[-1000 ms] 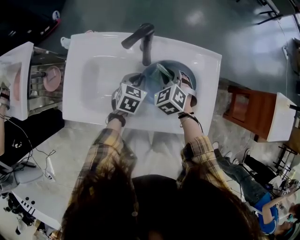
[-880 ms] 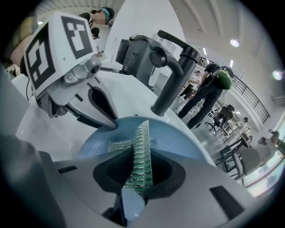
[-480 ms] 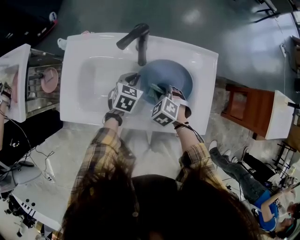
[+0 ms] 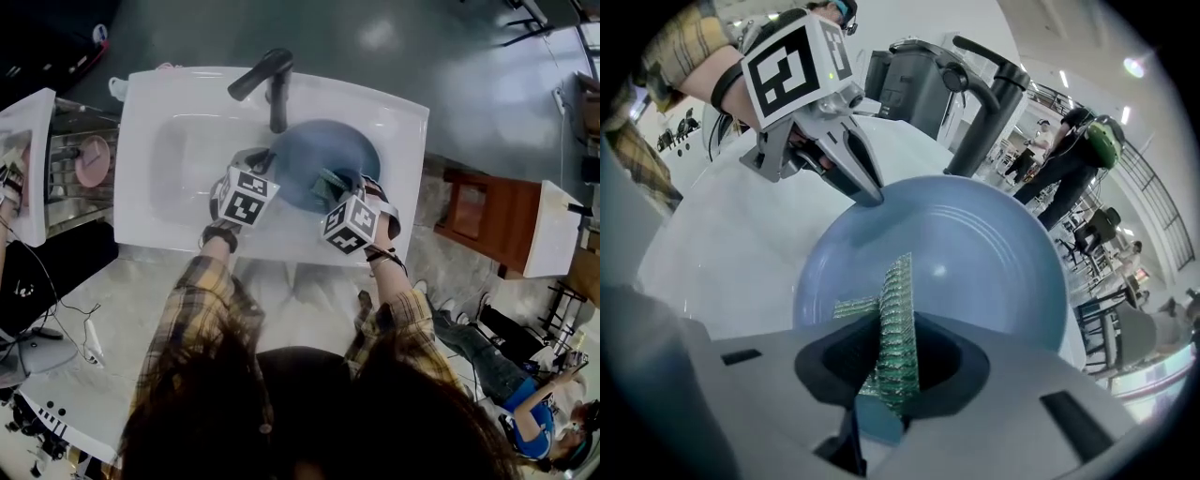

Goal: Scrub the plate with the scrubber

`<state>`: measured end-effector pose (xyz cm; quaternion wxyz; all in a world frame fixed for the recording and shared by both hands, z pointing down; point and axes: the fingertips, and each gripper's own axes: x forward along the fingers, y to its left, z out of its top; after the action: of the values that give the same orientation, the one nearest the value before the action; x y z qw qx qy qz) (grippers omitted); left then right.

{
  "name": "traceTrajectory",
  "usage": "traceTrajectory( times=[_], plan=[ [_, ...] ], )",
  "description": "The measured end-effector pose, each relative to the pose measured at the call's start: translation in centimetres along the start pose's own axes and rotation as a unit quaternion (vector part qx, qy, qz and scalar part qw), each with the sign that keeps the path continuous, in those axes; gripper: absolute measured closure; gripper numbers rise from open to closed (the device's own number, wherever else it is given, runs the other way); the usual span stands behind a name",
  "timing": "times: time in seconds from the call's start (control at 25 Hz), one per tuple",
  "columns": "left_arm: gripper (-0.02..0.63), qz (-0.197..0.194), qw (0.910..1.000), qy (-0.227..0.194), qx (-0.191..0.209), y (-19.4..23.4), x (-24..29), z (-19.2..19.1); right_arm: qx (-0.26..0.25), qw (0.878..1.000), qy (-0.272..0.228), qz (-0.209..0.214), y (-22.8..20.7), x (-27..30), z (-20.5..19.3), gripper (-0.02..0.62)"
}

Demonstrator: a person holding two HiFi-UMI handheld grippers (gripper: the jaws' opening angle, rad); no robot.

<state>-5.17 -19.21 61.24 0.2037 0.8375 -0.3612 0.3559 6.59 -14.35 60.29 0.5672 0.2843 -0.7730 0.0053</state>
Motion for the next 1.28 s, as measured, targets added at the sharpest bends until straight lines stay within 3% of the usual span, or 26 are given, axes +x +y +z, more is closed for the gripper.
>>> traceTrajectory(
  times=[0.56,1.0,1.28],
  plan=[
    [0.571,-0.008,0.9999,0.004,0.013,-0.4,-0.2,0.1,-0.056,0.996,-0.002,-0.069,-6.7,-2.9,-0.8,0.503],
    [0.571,-0.003,1.0000,0.001,0.003,-0.3,-0.3,0.3,-0.068,0.992,-0.050,-0.096,-8.9,-2.0,4.4,0.503],
    [0.571,0.000,0.9999,-0.001,-0.017,-0.2,-0.8,0.4,-0.029,0.992,-0.091,-0.082,-7.5,-0.7,7.4,0.508]
  ],
)
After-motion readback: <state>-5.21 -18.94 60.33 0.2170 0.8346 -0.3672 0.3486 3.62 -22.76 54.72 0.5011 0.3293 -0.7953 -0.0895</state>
